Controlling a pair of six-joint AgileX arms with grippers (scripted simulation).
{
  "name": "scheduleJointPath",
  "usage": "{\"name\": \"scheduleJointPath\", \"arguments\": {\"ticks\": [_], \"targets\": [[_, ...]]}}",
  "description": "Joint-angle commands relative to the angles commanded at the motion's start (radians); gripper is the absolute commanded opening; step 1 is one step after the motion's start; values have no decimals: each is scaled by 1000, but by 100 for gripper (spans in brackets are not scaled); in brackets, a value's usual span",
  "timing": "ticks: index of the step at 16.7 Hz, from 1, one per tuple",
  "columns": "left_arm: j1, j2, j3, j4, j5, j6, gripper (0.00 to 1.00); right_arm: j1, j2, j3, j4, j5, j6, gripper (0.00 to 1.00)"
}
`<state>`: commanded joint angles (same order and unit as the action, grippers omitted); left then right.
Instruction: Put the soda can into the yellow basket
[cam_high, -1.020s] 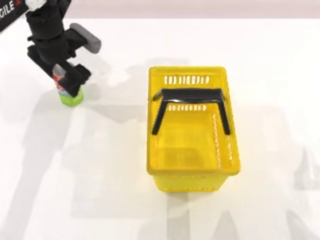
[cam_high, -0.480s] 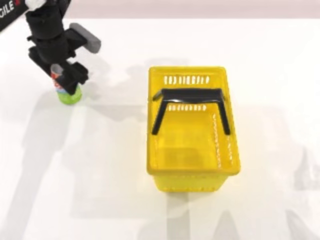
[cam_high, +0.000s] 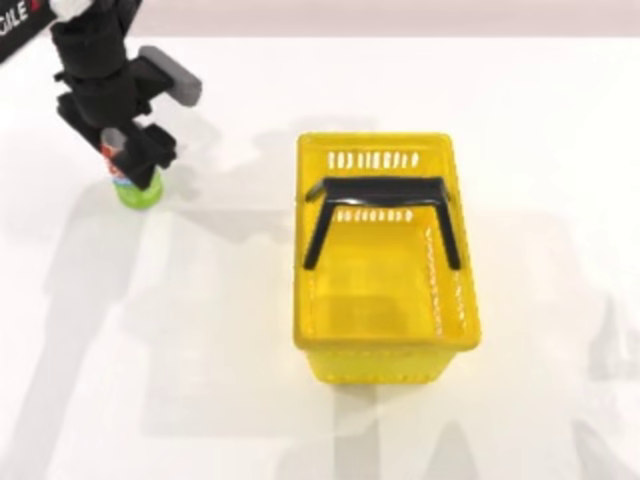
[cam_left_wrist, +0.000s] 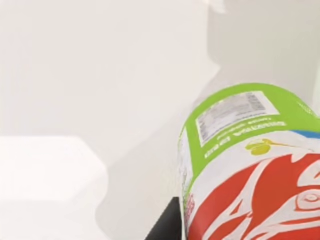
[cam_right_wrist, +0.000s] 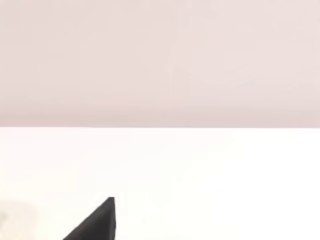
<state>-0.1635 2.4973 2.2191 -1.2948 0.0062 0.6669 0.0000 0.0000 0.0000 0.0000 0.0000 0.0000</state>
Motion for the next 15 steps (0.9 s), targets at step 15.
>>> {"name": "scheduleJointPath", "arguments": {"ticks": [15], "targets": [[-91, -206, -451, 1069, 678, -321, 0, 0, 0, 0, 0, 0, 0, 100]]}}
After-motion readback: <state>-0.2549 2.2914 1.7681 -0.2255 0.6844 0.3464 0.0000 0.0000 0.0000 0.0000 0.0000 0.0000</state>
